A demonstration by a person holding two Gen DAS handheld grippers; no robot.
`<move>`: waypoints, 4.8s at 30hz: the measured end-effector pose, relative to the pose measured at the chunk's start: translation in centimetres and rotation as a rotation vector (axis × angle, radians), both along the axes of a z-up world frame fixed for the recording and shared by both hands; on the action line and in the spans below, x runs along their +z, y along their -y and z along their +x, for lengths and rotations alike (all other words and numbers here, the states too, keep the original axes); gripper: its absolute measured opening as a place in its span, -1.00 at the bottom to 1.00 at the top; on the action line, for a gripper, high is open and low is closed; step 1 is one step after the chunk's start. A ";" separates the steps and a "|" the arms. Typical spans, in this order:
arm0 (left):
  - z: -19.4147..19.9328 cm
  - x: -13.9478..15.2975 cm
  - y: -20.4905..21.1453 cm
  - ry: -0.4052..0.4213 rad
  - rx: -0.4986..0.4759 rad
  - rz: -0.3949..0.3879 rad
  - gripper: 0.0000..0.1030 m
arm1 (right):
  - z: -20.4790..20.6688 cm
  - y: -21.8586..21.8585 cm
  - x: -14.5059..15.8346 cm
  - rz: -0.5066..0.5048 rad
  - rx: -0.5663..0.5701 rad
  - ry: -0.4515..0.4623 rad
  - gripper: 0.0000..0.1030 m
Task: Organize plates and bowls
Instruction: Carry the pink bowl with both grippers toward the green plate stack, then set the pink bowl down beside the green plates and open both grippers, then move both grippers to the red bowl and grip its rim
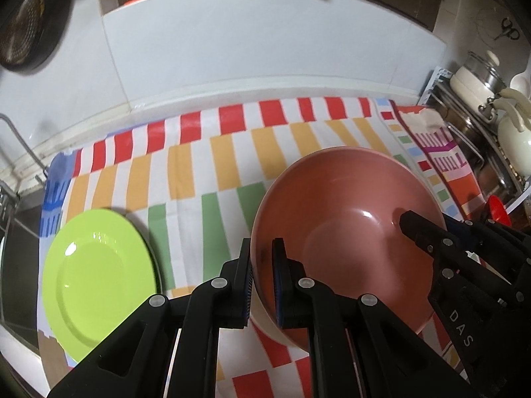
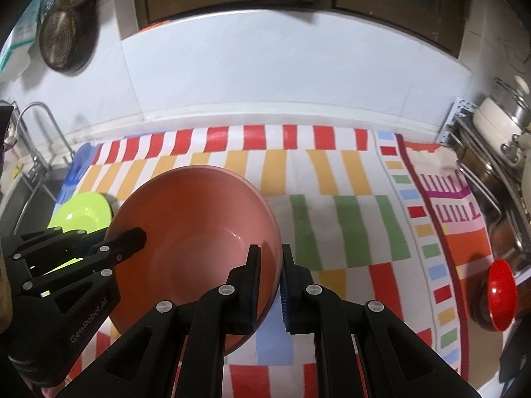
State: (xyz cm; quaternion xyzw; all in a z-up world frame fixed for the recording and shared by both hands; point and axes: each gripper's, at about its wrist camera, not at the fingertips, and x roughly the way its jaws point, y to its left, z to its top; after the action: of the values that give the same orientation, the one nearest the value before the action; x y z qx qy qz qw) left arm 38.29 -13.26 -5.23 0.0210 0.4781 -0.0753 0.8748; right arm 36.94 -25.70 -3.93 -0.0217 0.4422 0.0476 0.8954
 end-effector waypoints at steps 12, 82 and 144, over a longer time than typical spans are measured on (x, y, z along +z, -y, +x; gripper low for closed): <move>0.2 -2.1 -0.9 -0.034 0.026 0.038 -0.78 | 0.6 -1.2 -2.9 0.007 0.039 -0.078 -0.76; -2.0 5.4 15.4 0.235 -0.416 -0.029 0.30 | -8.3 15.1 3.4 0.014 -0.555 0.159 -0.19; 1.5 -7.5 44.5 -0.036 -0.760 0.061 -0.20 | -9.9 36.9 -7.1 0.148 -0.959 0.010 -0.39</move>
State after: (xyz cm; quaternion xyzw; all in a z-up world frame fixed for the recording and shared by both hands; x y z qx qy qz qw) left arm 39.78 -57.77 -12.71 0.2214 0.4535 -0.3807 0.7749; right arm 27.00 -62.57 -11.01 0.2478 0.3935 -0.3392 0.8178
